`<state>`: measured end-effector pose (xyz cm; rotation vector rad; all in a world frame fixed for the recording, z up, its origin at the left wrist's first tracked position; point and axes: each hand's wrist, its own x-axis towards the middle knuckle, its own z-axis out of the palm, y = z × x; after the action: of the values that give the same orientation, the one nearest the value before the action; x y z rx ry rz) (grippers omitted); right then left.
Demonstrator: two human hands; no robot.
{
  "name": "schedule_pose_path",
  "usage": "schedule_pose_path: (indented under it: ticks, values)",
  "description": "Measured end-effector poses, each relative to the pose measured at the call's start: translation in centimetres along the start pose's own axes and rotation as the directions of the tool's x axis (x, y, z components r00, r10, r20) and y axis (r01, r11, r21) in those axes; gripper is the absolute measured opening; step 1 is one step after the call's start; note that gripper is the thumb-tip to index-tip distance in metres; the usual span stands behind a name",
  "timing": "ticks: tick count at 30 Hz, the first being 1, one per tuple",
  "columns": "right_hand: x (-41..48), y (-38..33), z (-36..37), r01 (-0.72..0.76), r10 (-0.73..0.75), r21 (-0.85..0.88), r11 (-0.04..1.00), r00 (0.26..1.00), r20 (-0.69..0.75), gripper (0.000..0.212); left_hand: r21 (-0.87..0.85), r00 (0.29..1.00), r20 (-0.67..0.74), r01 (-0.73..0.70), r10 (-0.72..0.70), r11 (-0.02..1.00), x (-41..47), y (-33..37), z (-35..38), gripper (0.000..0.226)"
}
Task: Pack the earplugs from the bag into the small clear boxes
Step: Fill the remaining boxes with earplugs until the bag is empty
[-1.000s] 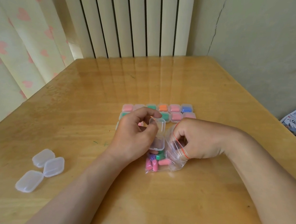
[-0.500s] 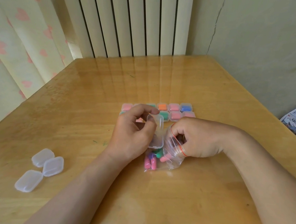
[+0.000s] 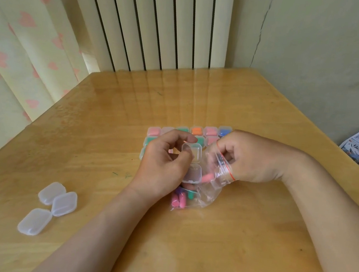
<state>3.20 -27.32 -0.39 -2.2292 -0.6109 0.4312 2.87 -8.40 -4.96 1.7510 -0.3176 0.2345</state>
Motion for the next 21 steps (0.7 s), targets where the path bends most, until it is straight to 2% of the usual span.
schedule_pose_path:
  ticks: [9,13,15,21]
  values:
    - [-0.7,0.4,-1.4,0.149,-0.122,0.173,0.974,0.98,-0.159,0.019,0.024,1.0,0.014,0.021,-0.021,1.0,0.0,0.0,0.0,0.023]
    - [-0.8,0.6,-1.8,0.173,-0.123,0.182,0.968,0.958,-0.259,0.008,0.026,0.999,0.011,0.033,-0.033,0.999,0.0,-0.2,0.0,0.022]
    - [-0.7,0.6,-2.0,0.195,-0.115,0.21,0.958,0.933,-0.341,0.004,0.032,0.999,0.018,0.034,-0.034,0.999,0.1,-0.2,0.0,0.022]
    - [0.0,0.7,-2.1,0.38,-0.096,0.353,0.855,0.784,-0.613,0.022,0.04,0.999,0.026,0.039,-0.04,0.998,0.1,-0.3,-0.1,0.021]
